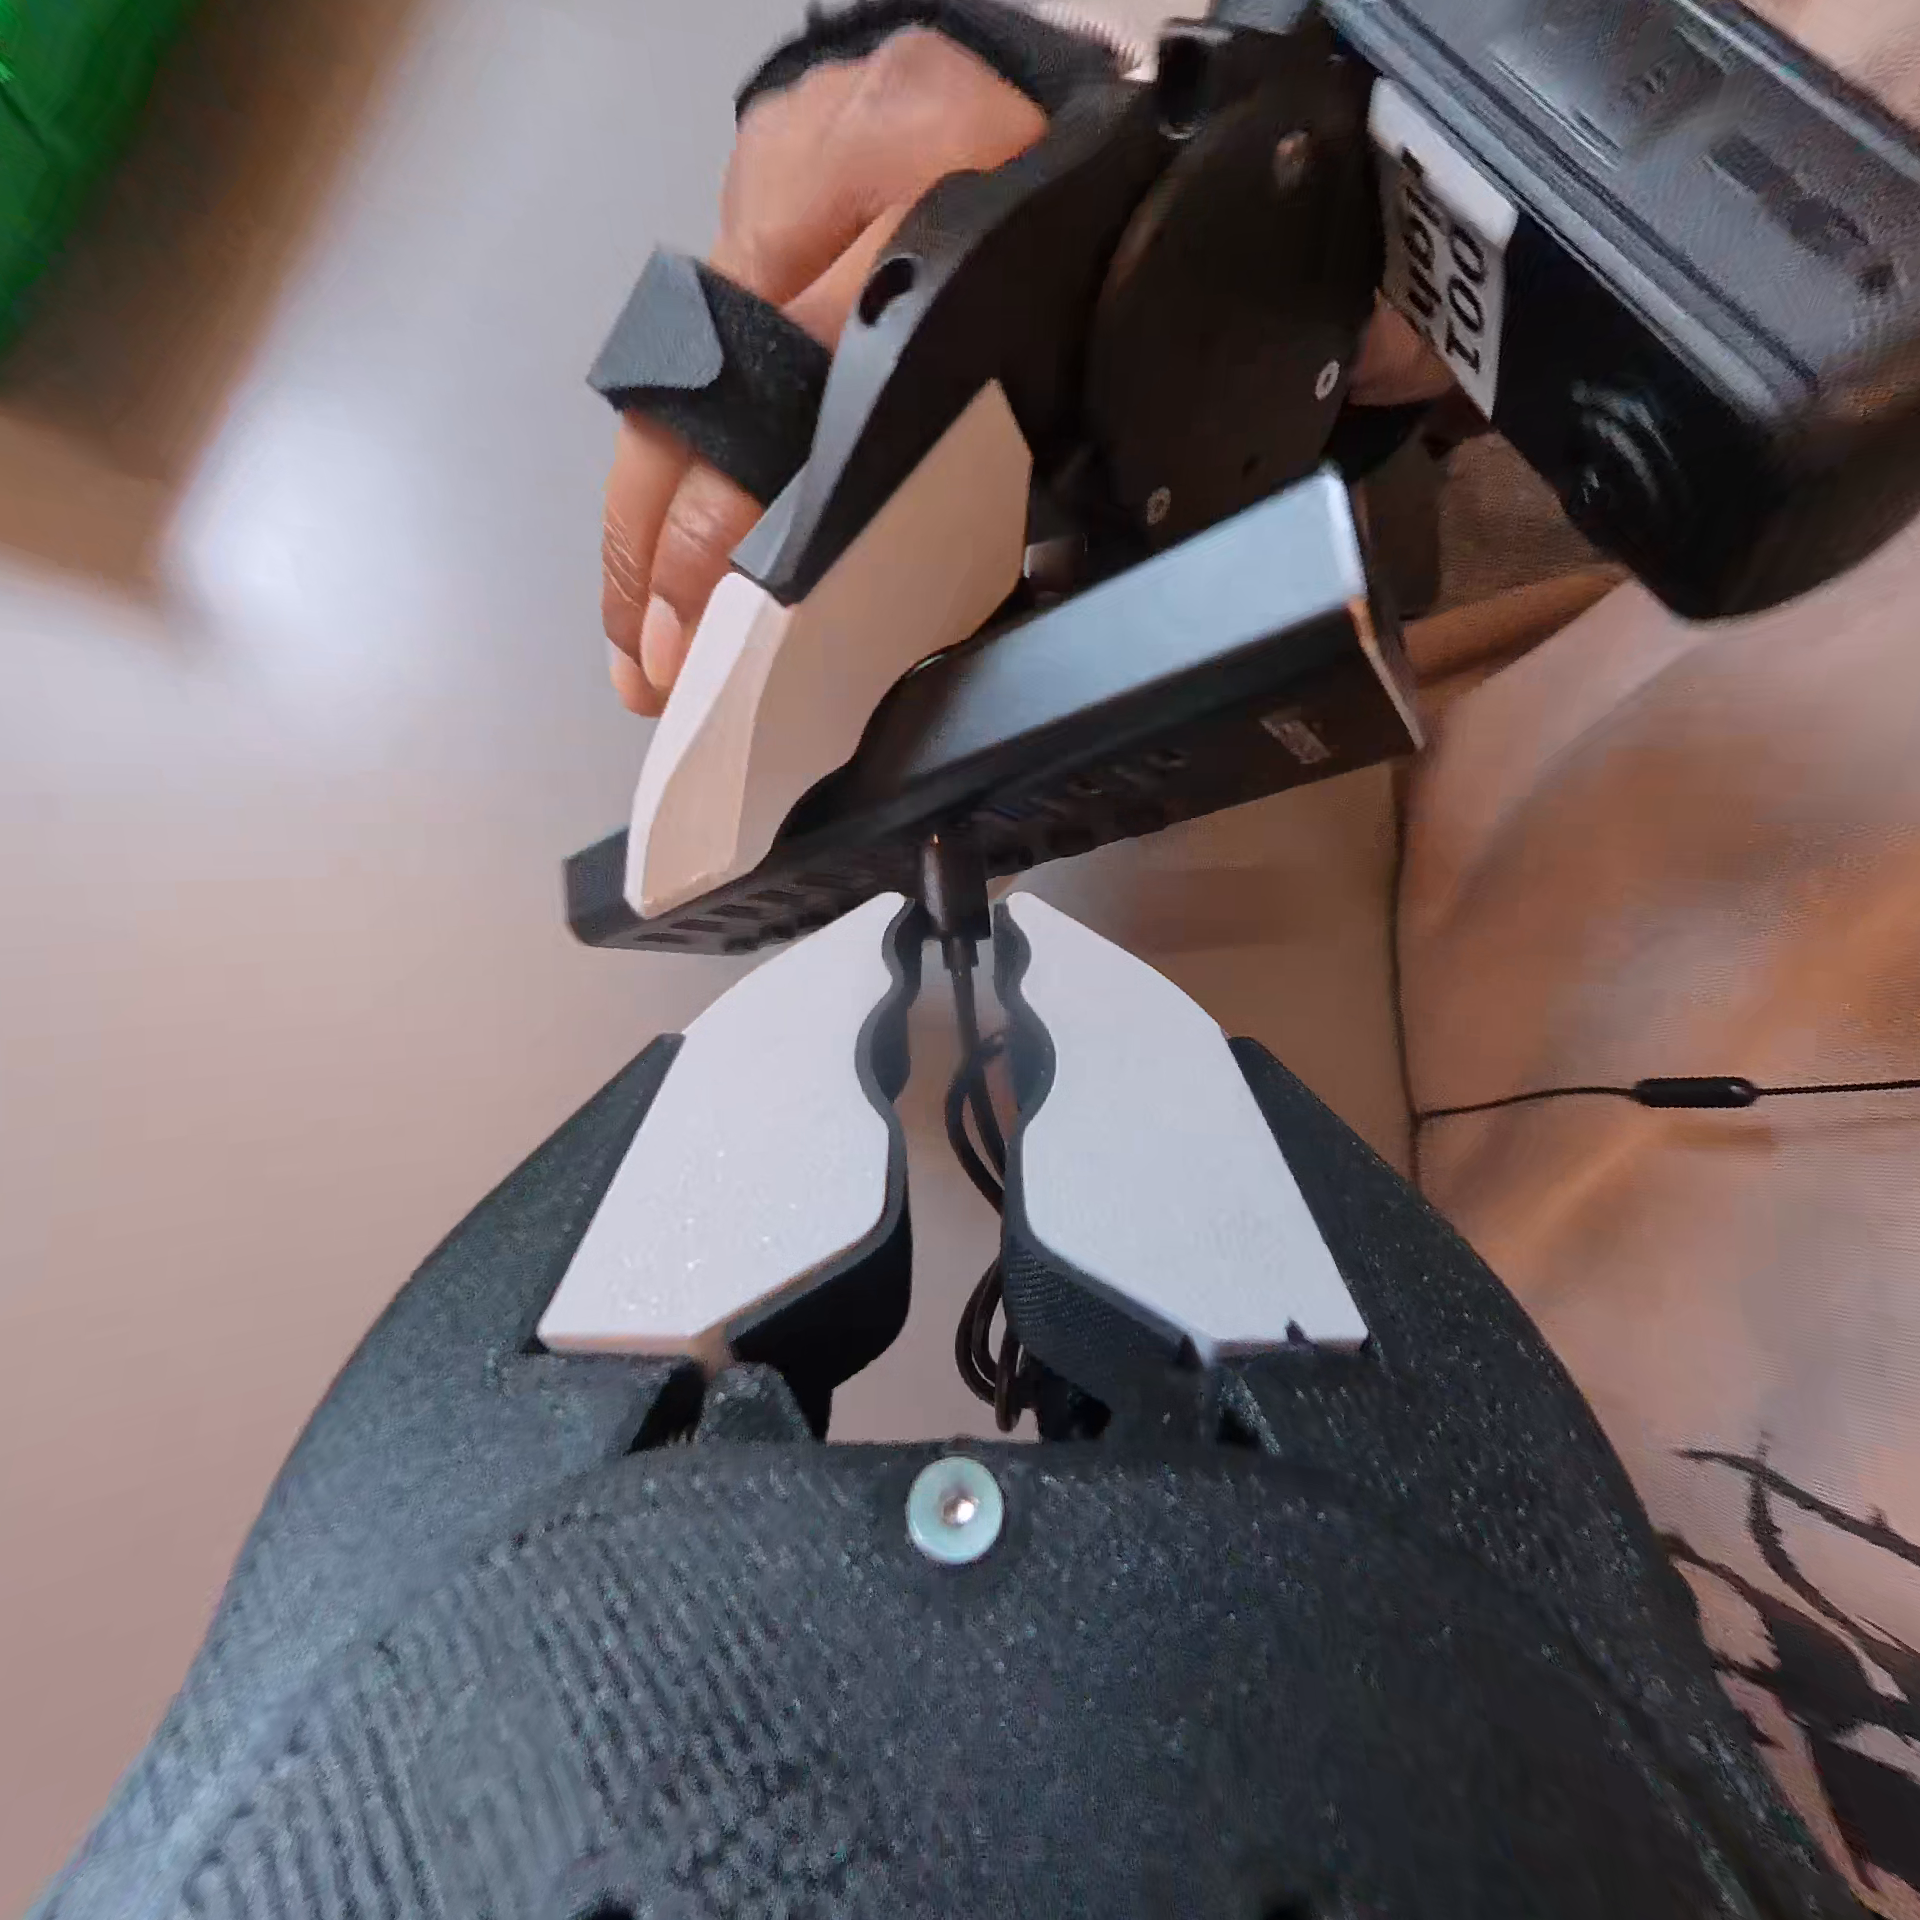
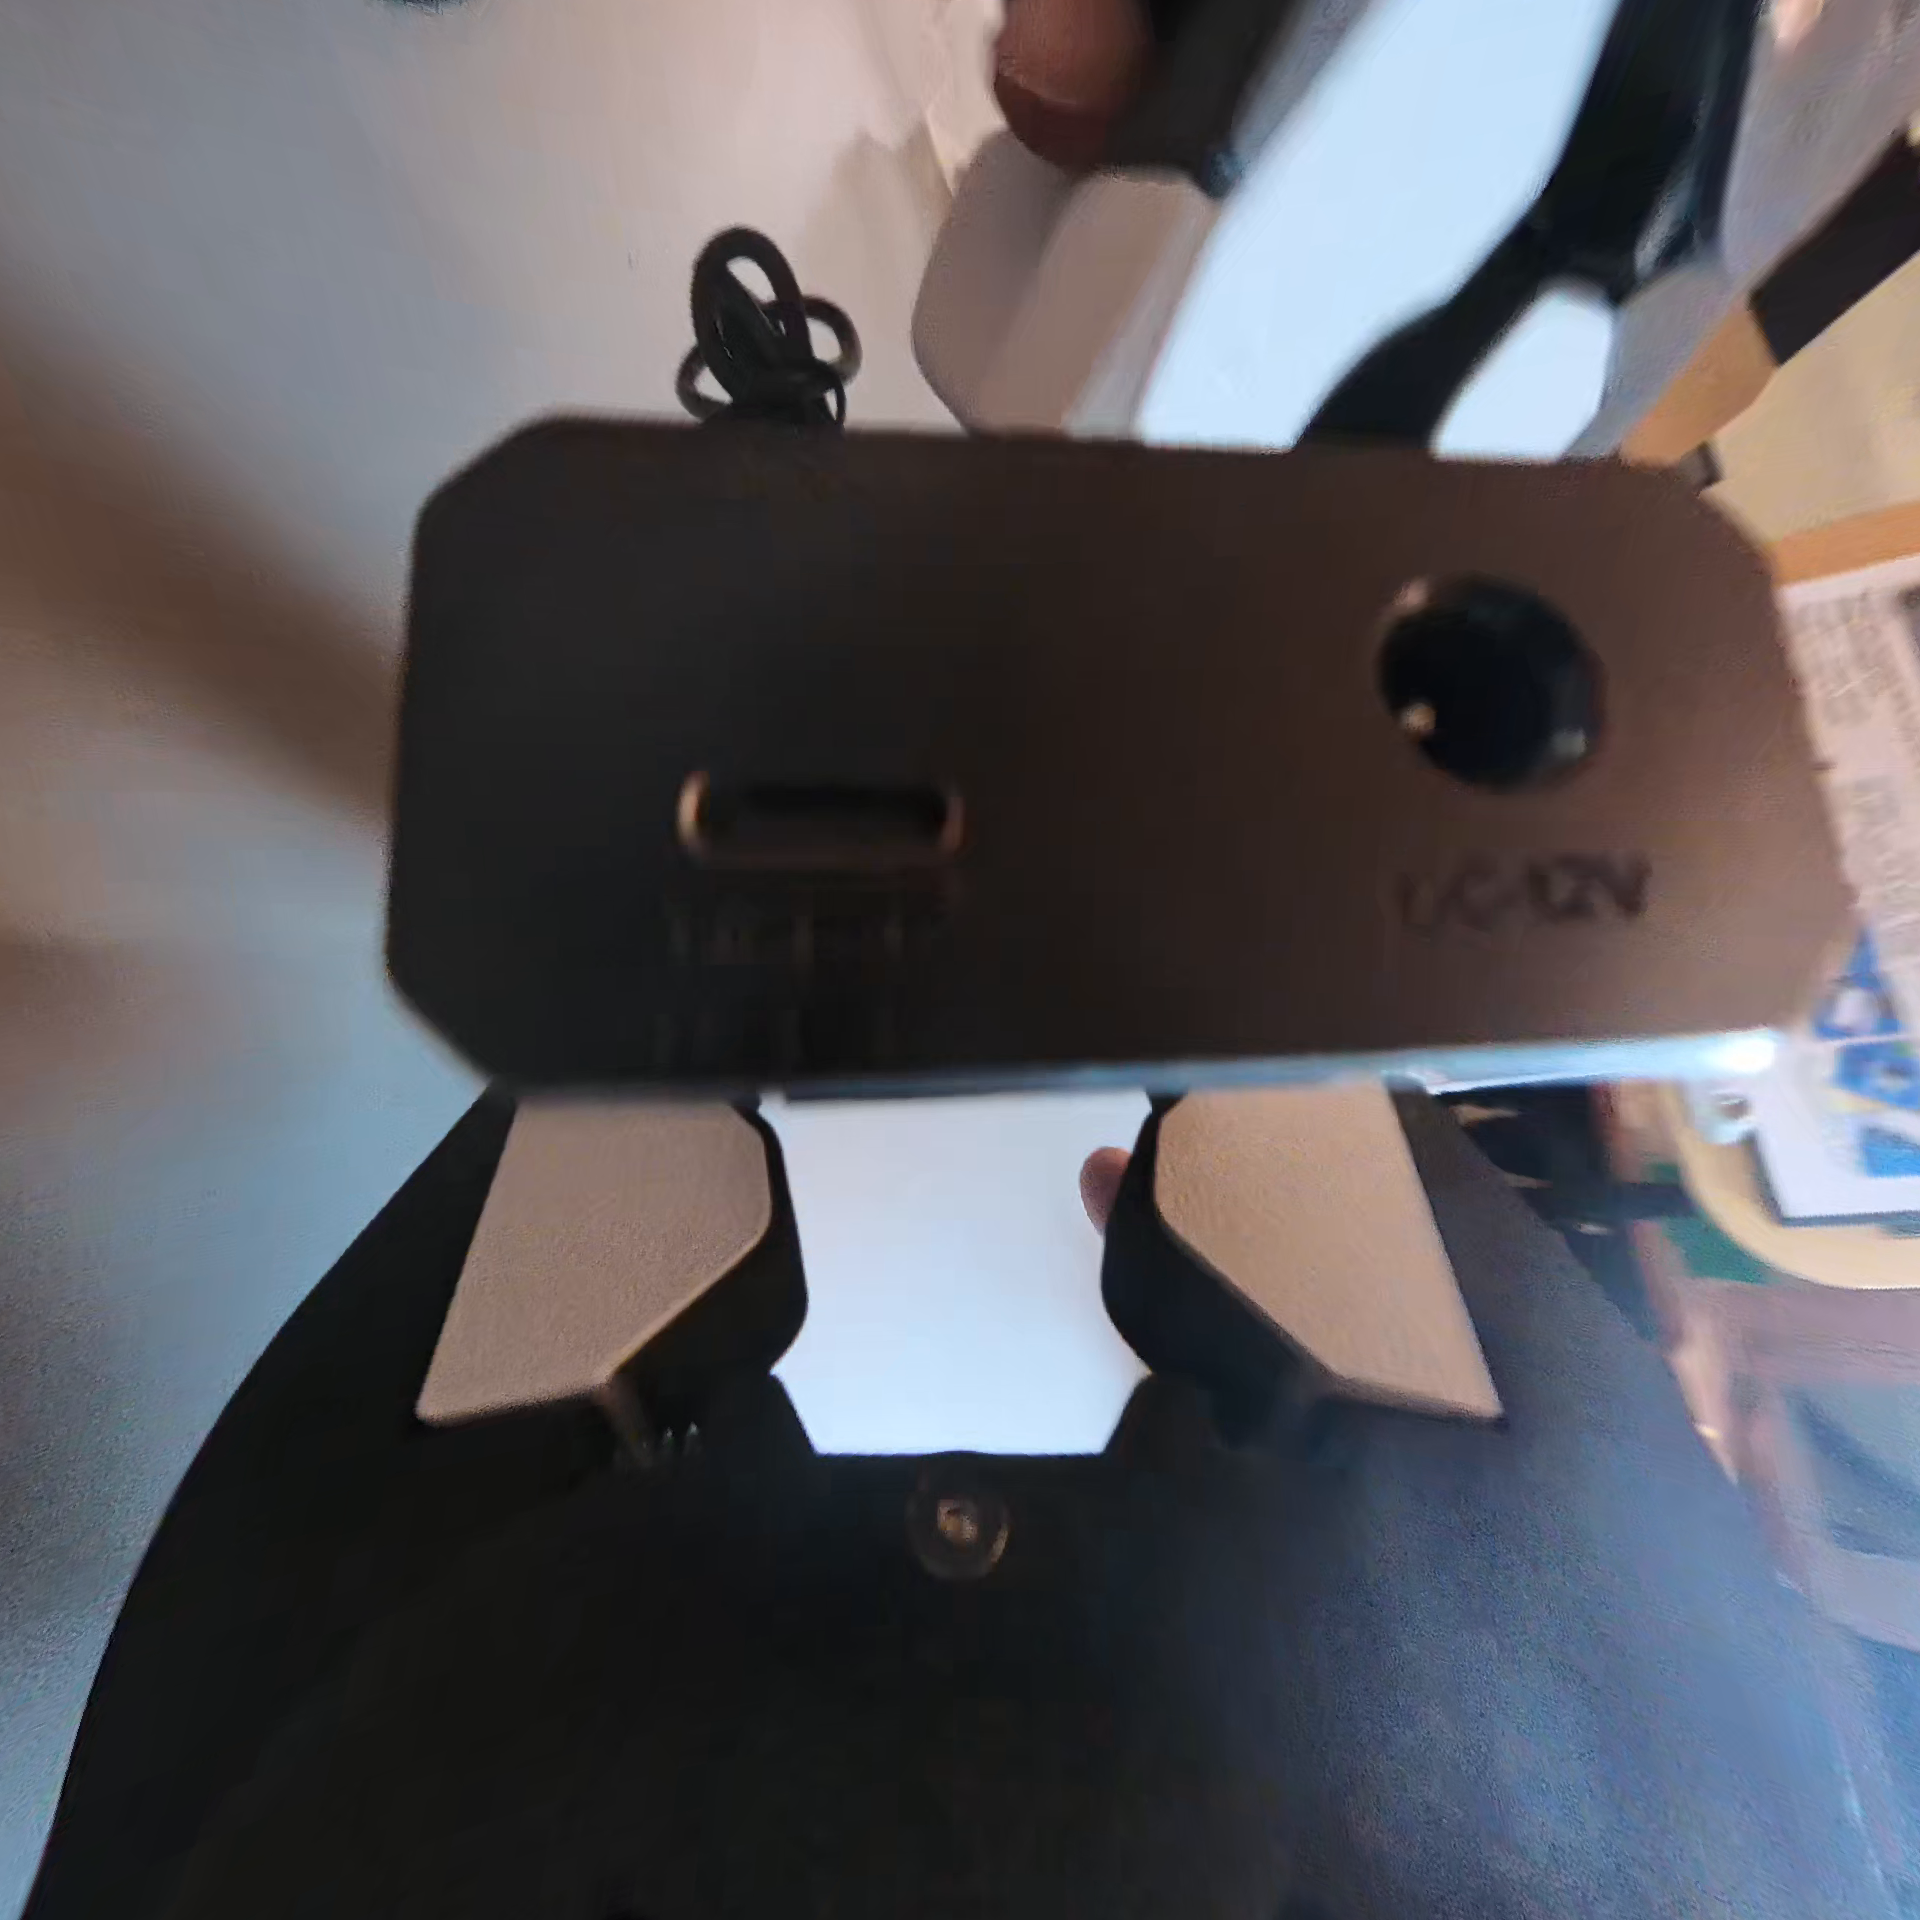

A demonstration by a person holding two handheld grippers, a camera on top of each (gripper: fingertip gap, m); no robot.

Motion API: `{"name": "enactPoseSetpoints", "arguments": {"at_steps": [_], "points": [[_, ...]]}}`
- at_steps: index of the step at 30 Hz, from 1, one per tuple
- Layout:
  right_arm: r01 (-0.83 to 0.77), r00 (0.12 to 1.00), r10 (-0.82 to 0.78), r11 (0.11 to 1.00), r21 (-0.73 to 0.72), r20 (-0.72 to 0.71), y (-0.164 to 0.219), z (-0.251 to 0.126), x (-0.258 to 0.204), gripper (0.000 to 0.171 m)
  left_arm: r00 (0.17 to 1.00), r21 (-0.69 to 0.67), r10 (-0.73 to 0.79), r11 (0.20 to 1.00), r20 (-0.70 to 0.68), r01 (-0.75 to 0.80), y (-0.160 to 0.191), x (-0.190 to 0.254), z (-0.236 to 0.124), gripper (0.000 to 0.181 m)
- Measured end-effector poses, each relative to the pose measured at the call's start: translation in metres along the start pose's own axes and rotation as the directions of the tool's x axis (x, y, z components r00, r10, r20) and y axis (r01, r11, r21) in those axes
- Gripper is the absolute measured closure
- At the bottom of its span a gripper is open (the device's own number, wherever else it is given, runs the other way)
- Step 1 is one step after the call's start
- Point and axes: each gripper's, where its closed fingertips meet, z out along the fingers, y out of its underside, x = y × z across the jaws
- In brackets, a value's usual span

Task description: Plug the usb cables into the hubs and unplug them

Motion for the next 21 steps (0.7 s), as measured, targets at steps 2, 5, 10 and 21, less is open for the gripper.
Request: {"name": "enactPoseSetpoints", "arguments": {"at_steps": [2,5,10,21], "points": [[-0.125,0.992,0.123,0.991,0.043,0.037,0.0,-0.004,0.004,0.1,0.997,0.065,0.053,0.996,0.06,-0.056,-0.006,-0.002,-0.011,0.156],[-0.35,0.934,0.337,0.929,0.117,0.12,-0.002,-0.012,0.013,0.101,0.978,0.219,0.086,0.967,0.188,-0.127,-0.016,-0.007,-0.038,0.148],[-0.581,0.81,0.534,0.786,0.211,0.242,-0.008,-0.022,0.026,0.101,0.942,0.499,-0.052,0.857,0.333,-0.129,-0.004,-0.03,-0.097,0.145],[-0.779,0.626,0.682,0.528,0.338,0.377,-0.019,-0.036,0.054,0.1,0.802,0.852,-0.527,0.521,0.281,0.043,0.108,-0.107,-0.254,0.145]]}}
